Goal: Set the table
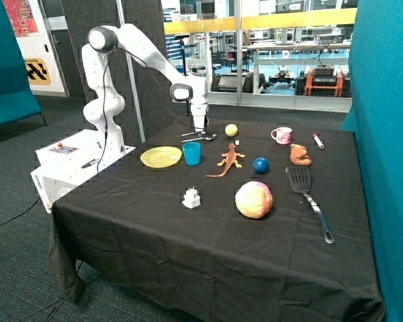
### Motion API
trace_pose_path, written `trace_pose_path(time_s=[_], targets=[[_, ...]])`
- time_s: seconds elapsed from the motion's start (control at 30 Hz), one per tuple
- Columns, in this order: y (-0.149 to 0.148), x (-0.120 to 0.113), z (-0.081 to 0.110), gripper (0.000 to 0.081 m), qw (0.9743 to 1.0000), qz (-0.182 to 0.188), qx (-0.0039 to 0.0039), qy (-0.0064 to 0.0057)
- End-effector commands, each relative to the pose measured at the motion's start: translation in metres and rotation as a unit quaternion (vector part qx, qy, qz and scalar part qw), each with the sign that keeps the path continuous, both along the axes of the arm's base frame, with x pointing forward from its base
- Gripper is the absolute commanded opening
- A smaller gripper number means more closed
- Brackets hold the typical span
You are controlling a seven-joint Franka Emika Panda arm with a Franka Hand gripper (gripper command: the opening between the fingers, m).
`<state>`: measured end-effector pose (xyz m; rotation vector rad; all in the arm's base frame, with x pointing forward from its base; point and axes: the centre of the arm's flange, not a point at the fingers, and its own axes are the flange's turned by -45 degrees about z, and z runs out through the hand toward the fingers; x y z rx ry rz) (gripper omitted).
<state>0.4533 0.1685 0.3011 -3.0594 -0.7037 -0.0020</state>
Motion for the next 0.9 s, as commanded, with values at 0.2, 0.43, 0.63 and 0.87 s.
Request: trace_pose_path(time_s=[0.2,0.43,0.63,0.87], targets=[[-0.006,0.006,-0.021,0.0501,0.9999,-0.012,-0.00129,0.0004],[-0.005,0.001,-0.026,0.0492,1.0000,-0.010,-0.00129,0.0004],[-0.004,0.000,-0.025,0.0485,1.0000,-0.004,-0.00129,0.0004],[-0.003,-0.002,-0.027,0.0483,1.0000,0.000,-0.00129,0.0004]])
